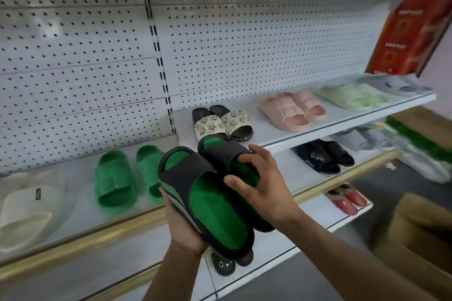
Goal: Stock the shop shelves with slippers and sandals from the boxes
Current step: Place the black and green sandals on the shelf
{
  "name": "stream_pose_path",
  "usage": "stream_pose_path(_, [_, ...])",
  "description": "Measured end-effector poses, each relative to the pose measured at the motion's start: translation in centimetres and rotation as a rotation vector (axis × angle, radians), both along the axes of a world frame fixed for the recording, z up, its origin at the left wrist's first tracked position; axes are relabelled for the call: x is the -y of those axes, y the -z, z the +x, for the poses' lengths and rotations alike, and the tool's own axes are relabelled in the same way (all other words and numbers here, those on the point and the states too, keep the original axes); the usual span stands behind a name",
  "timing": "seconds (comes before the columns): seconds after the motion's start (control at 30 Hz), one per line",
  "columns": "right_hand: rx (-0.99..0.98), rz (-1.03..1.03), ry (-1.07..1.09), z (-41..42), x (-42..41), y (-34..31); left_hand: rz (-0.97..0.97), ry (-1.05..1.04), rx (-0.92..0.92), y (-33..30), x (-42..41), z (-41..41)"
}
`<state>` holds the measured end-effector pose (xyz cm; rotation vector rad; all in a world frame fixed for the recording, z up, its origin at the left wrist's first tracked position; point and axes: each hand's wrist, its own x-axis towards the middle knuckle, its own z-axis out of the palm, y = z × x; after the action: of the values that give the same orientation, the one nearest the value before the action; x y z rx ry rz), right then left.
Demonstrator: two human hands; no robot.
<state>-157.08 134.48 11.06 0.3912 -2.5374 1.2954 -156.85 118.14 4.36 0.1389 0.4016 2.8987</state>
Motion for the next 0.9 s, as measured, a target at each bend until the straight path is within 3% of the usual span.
stream_pose_path(0.07, [-0.023,0.101,0.043,1.1,-1.0,-0.2,-0.105,-0.053,0.124,-1.3,-2.0,1.3])
stream_pose_path(0.17, [-0.094,0.205,0.102,3.1,-2.6,-0.3,-0.14,-0.072,0.131,-3.7,-5.1,3.5])
stream_pose_path(0.57, [-0.125,0.266,0.336,7.1,-8.6,-0.8,-0.189,-0.092,0.236,-4.2,-13.2,7.9])
stream_pose_path(0.77, [-0.088,0.14,0.245,6.7,-9.1,-1.2,-0.226,-0.01,0.327,-4.2,-11.4,8.4])
stream_pose_path(0.9, [-0.113,0.182,0.145,5.8,-9.4,-1.4,-0.26,0.046,0.271,-4.4,-7.9,7.9])
